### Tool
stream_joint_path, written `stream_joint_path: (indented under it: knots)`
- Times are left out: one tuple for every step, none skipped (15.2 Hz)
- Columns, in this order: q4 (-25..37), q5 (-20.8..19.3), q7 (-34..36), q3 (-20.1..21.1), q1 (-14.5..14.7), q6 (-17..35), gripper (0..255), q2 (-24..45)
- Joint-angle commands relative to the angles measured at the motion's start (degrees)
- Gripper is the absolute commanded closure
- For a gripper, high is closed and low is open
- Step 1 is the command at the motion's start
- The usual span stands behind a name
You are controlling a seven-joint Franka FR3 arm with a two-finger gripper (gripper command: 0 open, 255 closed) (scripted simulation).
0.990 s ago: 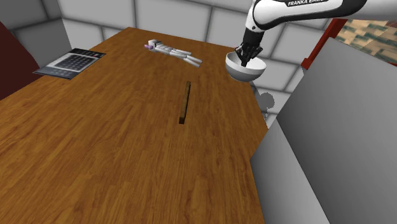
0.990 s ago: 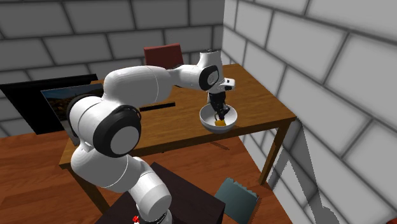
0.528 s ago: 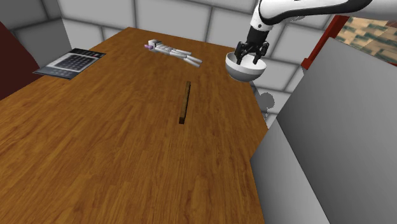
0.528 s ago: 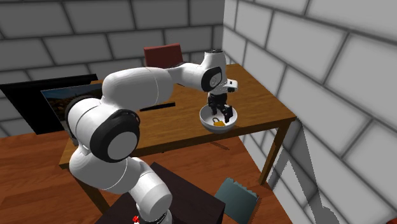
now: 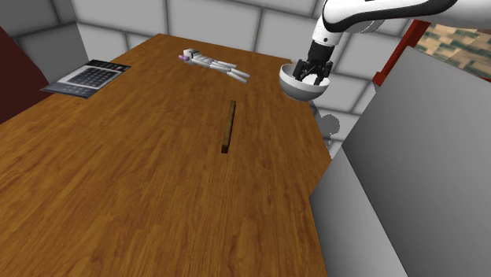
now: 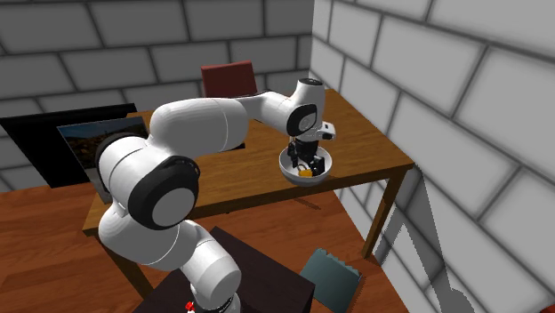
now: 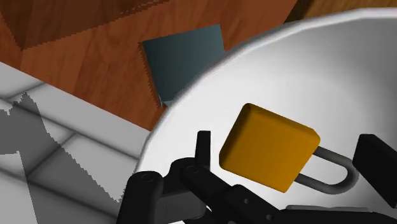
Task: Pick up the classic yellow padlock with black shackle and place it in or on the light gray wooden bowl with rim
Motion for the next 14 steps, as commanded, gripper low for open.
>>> stream_joint_path:
  knots:
    - [-2.0,0.0,-0.1,-0.1,0.0,2.2,0,0.6]
    - [-2.0,0.0,-0.1,-0.2,0.0,2.2,0,0.6]
    - [-2.0,0.0,-0.1,-0.3,0.2,2.2,0,0.6]
    - [-2.0,-0.2,0.0,-0.6,0.5,2.2,0,0.6]
    - [-2.0,-0.3,0.1,-0.9,0.8,2.2,0,0.6]
    - [-2.0,-0.4,0.2,-1.2,1.2,2.2,0,0.6]
    - [-2.0,-0.5,0.3,-1.5,1.5,2.1,0,0.6]
    - [-2.0,-0.6,0.4,-1.8,1.8,2.1,0,0.6]
    - [-2.0,-0.7,0.5,-2.0,2.1,2.1,0,0.6]
    - [-2.0,-0.7,0.7,-1.9,2.2,2.2,255,0.8]
    - [-2.4,-0.7,0.8,-1.8,2.2,2.3,255,0.4]
    - [-1.9,-0.6,0.9,-1.7,2.3,2.2,255,0.8]
    - [-1.2,-0.6,1.0,-1.6,2.3,2.0,255,1.3]
    - [-1.1,-0.6,0.9,-1.7,2.3,1.8,255,1.2]
